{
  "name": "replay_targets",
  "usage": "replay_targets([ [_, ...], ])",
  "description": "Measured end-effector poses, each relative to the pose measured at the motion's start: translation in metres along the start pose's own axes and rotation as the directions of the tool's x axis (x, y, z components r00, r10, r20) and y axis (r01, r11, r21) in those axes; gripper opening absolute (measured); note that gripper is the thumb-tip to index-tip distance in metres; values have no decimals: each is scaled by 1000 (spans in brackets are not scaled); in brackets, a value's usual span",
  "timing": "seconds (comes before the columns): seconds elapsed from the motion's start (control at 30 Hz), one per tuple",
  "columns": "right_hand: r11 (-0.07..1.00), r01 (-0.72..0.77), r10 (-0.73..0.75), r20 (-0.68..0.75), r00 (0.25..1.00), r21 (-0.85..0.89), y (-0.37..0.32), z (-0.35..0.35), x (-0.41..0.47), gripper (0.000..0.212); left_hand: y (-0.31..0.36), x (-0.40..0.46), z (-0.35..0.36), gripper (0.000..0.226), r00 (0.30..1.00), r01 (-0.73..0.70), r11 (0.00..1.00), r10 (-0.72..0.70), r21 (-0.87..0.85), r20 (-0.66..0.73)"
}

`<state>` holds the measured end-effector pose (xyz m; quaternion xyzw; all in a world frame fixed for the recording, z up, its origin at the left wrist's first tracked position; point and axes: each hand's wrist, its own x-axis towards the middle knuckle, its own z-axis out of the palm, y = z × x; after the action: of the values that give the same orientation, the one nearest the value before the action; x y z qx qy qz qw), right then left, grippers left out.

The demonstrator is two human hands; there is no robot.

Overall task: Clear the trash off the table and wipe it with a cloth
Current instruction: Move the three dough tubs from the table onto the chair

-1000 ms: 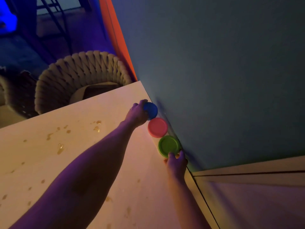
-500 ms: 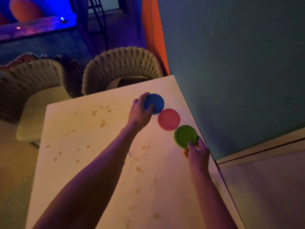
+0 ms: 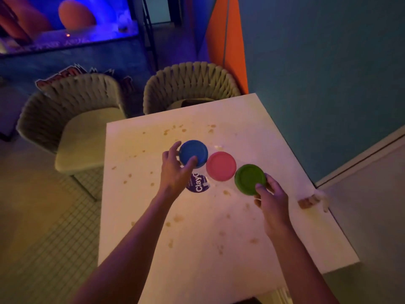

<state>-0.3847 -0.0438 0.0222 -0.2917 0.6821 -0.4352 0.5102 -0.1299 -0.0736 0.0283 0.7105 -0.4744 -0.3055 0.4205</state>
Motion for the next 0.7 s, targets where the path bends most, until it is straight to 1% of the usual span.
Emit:
replay_targets([
  [0.1, 997, -1, 0, 16, 1000, 79, 11, 13, -27, 44, -15, -28, -36, 75, 1000, 12, 999, -12, -35, -14],
  [0.2, 985, -16, 12, 22, 1000, 172, 16, 25, -45, 47, -26, -51, -60, 67, 999, 35, 996, -37, -77, -36],
  [0.3, 963, -53, 39, 57, 998, 265, 21, 35, -63, 51, -40, -77, -75, 64, 995, 75, 989, -83, -125, -60],
  [0.37, 965, -47, 28, 79, 997, 259, 27, 37, -76, 53, -49, -96, -81, 65, 989, 109, 978, -124, -178, -77],
  [0.47, 982, 14, -32, 93, 995, 191, 38, 33, -98, 51, -62, -126, -85, 61, 978, 140, 965, -170, -222, -121],
  [0.53, 983, 46, -65, 103, 993, 177, 43, 30, -108, 52, -67, -142, -85, 59, 970, 147, 960, -186, -238, -153],
  [0.6, 984, 59, -82, 133, 988, 167, 48, 27, -118, 53, -68, -161, -86, 60, 961, 160, 956, -208, -247, -184],
  [0.7, 986, 38, -69, 191, 979, 161, 57, 26, -133, 54, -73, -190, -92, 59, 945, 188, 950, -244, -249, -217],
])
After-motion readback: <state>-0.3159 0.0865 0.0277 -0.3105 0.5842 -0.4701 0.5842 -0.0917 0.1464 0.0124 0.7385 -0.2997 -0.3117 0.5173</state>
